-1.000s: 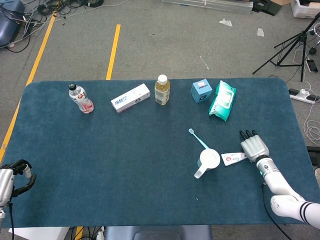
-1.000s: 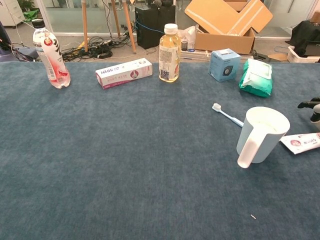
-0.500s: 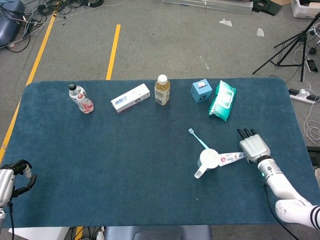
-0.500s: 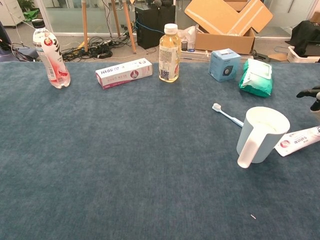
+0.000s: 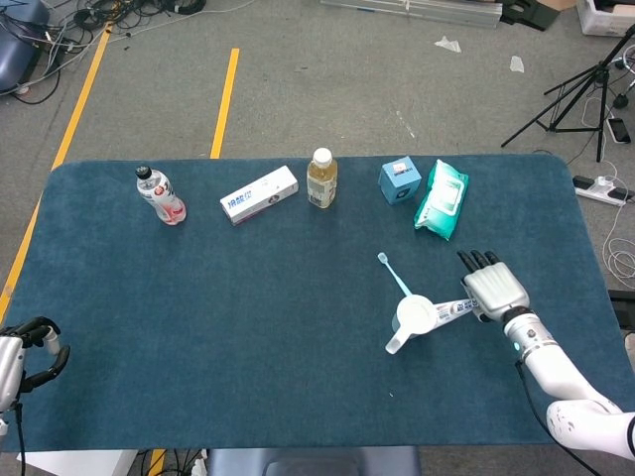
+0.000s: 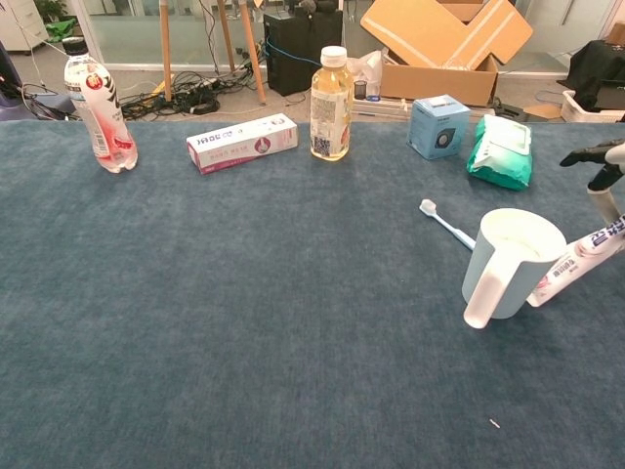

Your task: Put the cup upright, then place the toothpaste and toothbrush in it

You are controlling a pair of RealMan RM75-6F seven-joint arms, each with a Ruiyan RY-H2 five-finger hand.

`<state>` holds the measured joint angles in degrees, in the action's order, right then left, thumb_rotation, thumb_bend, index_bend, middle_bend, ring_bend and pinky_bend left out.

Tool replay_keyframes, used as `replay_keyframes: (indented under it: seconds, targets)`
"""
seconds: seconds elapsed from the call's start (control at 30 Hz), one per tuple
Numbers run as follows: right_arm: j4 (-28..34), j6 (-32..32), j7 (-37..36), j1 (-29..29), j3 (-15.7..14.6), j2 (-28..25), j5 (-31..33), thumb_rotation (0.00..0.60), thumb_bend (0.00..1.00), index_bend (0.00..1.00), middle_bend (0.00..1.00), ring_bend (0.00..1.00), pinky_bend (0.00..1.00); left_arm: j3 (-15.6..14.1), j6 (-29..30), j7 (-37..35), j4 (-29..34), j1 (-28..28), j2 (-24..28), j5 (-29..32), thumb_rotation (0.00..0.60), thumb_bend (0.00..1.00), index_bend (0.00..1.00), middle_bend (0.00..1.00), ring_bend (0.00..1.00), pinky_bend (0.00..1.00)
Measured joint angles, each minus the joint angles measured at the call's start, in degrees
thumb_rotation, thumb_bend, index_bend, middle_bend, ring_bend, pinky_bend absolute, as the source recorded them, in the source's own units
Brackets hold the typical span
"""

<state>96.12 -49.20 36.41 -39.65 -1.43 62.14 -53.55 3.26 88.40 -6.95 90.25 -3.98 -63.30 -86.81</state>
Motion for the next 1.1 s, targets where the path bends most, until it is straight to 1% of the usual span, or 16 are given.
replay_keyframes:
  seconds: [0.33, 0.7, 0.9, 1.1]
  targets:
    - [5.9, -0.2, -3.5, -0.5, 1.4, -4.0, 0.1, 0.6, 0.3, 0.62, 0.0, 0.0, 0.12, 0.0, 0.0, -0.1, 0.1, 0.0, 0.1, 0.0, 0.6, 0.36, 0.57, 0.47, 0.54, 0.52]
    - [9.6, 0.2, -7.7, -0.7, 2.7, -7.3, -0.8, 0.6, 0.3, 0.62, 0.0, 0.0, 0.12, 0.1, -0.2, -0.1, 0.1, 0.0, 0.1, 0.1, 0.6, 0.36, 0.57, 0.47, 0.54, 0.52]
    - [12.1, -0.6, -9.2, -0.5, 3.4, -9.5, -1.9, 0.6, 0.3, 0.62, 0.0, 0.0, 0.12, 0.1, -0.2, -0.2, 0.0, 0.0, 0.1, 0.2, 0.6, 0.36, 0.57, 0.47, 0.54, 0.52]
    - [16.2, -2.8, -9.9, -0.1, 4.5, -13.1, -3.5, 0.6, 0.3, 0.62, 0.0, 0.0, 0.12, 0.1, -0.2, -0.1, 0.0, 0.0, 0.1, 0.2, 0.6, 0.36, 0.57, 0.47, 0.54, 0.52]
